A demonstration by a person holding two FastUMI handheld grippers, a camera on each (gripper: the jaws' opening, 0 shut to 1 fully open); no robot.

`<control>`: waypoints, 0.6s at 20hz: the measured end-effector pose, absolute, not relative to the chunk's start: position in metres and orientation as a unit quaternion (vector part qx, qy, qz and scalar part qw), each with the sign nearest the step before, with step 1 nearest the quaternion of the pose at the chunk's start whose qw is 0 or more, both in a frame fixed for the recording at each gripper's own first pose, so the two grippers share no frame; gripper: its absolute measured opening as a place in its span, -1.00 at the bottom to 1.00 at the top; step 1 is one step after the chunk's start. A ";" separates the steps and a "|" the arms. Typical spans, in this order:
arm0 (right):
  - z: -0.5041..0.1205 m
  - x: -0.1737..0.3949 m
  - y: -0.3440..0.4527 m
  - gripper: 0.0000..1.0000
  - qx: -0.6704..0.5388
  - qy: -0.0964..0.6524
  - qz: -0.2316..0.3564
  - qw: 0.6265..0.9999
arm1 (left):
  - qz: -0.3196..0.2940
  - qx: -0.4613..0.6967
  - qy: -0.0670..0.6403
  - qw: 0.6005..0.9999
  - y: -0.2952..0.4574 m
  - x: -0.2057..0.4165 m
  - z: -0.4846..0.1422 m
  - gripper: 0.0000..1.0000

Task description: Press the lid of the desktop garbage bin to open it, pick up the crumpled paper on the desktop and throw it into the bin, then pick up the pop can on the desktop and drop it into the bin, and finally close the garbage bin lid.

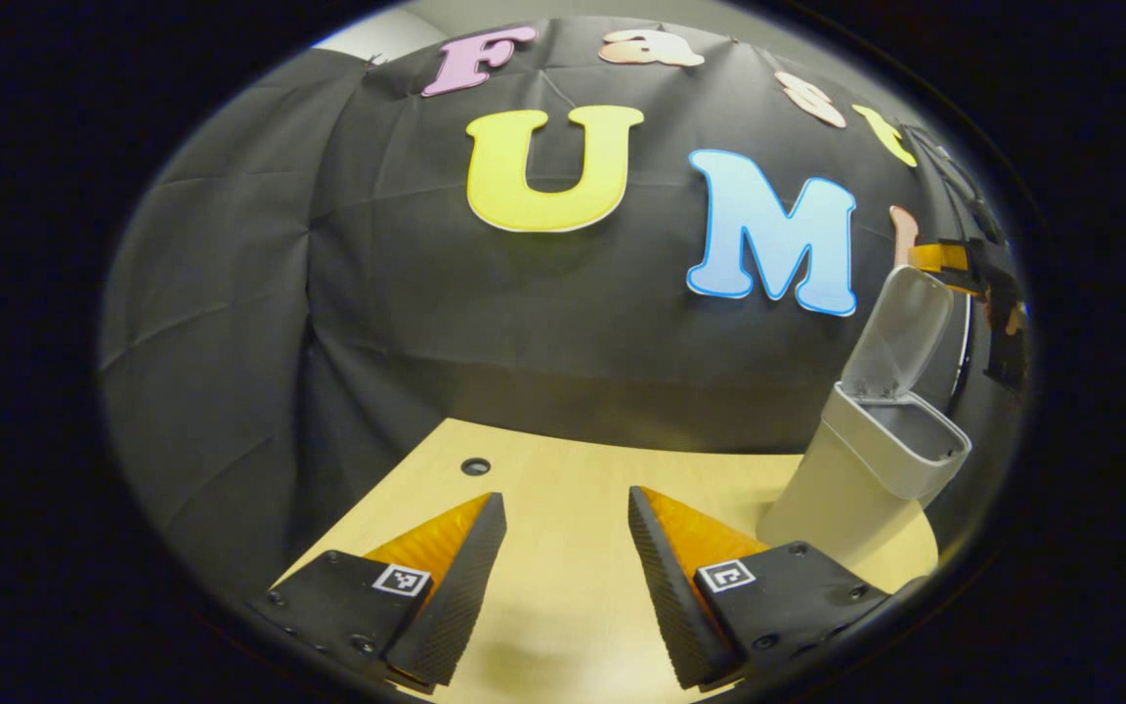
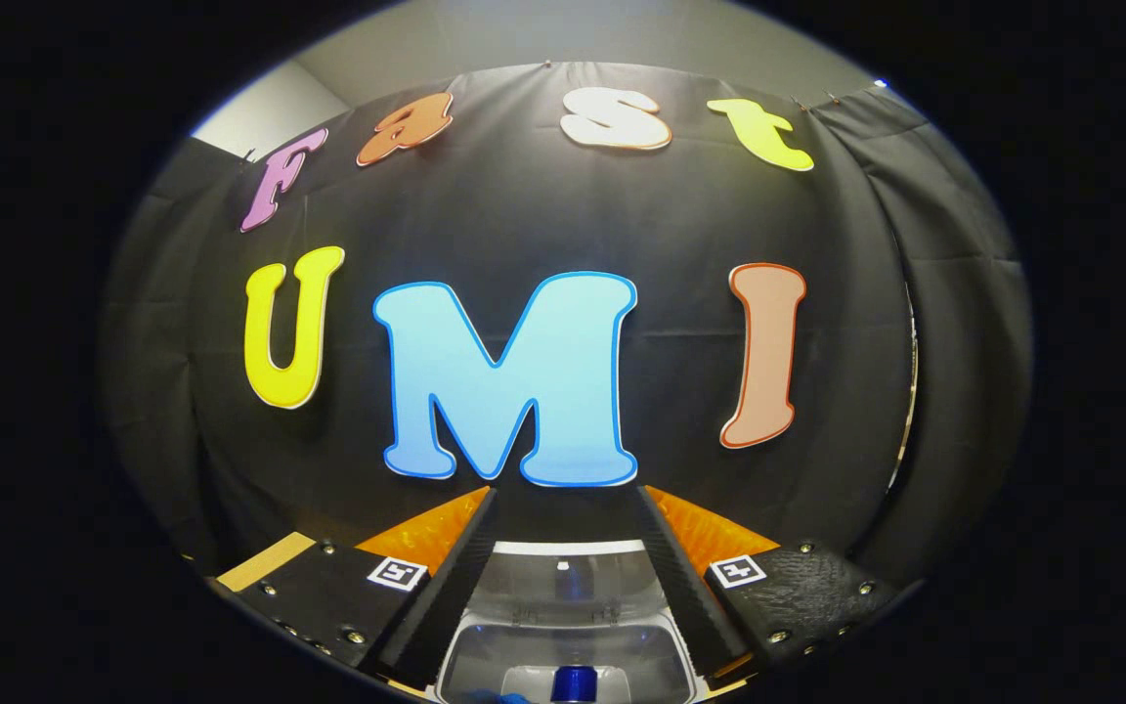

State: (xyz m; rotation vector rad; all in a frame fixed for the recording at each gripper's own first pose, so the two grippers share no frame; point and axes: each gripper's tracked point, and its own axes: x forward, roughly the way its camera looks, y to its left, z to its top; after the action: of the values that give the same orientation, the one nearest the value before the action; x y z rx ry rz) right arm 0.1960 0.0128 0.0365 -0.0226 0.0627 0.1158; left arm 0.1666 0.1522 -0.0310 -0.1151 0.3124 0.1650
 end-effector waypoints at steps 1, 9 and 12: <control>0.035 0.190 0.012 0.80 -0.011 0.033 0.059 0.998 | 0.078 -0.052 0.154 0.984 0.149 0.167 -0.029 0.70; -0.013 0.140 0.008 0.80 -0.012 0.072 0.061 0.995 | 0.020 -0.029 0.144 0.989 0.094 0.176 -0.021 0.66; -0.054 0.126 0.007 0.80 -0.017 0.120 0.064 0.991 | 0.008 -0.024 0.140 0.990 0.085 0.178 -0.016 0.70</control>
State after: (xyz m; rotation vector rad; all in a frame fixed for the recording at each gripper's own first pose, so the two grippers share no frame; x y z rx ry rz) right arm 0.1260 0.0072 -0.0541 -0.0350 0.2407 0.1275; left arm 0.1782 0.0846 -0.0165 -0.0476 0.2816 0.0152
